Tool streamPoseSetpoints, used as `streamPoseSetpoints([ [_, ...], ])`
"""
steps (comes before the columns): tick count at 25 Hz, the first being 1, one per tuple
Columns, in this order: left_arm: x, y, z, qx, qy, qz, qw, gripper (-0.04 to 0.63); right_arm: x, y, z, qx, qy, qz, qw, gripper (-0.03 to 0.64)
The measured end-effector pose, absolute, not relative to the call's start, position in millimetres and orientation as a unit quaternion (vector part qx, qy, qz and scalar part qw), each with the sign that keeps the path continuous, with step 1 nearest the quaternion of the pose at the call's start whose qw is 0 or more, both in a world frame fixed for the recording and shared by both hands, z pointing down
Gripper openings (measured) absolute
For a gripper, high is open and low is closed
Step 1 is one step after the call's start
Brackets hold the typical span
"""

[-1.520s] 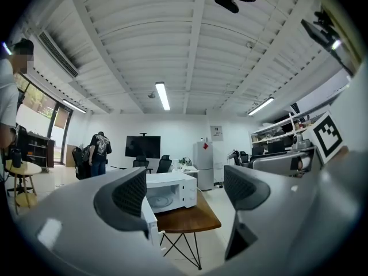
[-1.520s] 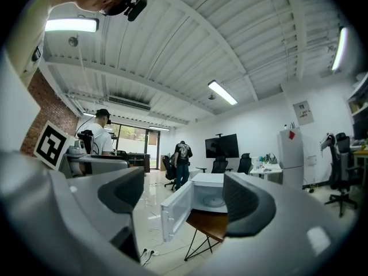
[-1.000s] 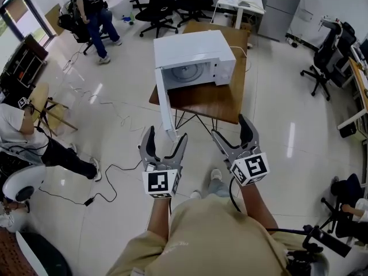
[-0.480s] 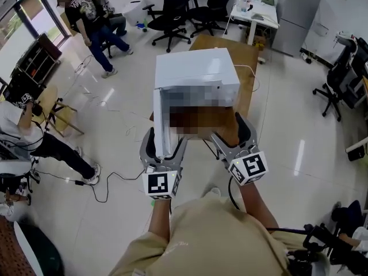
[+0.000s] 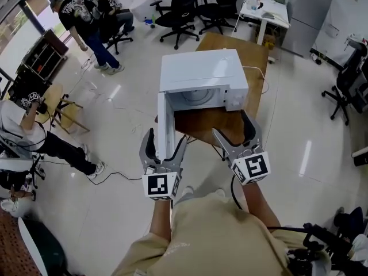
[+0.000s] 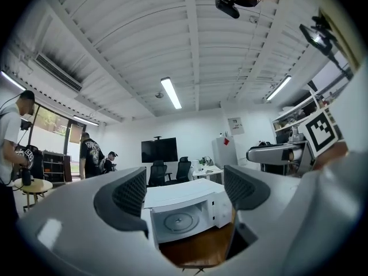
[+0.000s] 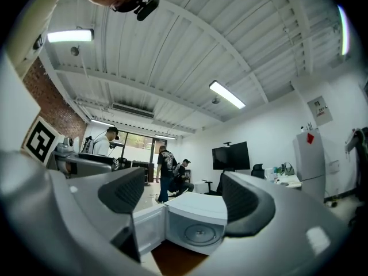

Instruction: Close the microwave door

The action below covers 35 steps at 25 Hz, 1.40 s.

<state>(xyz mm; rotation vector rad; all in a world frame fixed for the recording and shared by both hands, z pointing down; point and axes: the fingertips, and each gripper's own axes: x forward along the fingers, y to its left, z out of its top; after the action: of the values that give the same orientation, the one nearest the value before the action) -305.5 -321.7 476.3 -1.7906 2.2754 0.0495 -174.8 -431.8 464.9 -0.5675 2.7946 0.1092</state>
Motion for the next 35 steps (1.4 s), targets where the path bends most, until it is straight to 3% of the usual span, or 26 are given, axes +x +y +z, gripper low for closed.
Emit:
streamPoseSetpoints([
  [9, -347, -327, 491, -0.646, 0.757, 0.005, 0.096, 0.428, -204, -435, 473, -0.215, 0.967, 0.018, 0.136, 0.413],
  [16, -422, -310, 528, -0.659, 0.748, -0.052, 0.058, 0.428, -232, -435, 479, -0.211, 0.969, 0.006, 0.126, 0.412],
  [26, -512, -284, 651, -0.713, 0.676, -0.098, -0.159, 0.430, -250, -438, 494, -0.213, 0.971, 0.003, 0.110, 0.410],
  [35, -476, -287, 712, -0.758, 0.584, -0.056, -0.286, 0.428, -250, -442, 503, -0.220, 0.970, -0.004, 0.107, 0.410],
])
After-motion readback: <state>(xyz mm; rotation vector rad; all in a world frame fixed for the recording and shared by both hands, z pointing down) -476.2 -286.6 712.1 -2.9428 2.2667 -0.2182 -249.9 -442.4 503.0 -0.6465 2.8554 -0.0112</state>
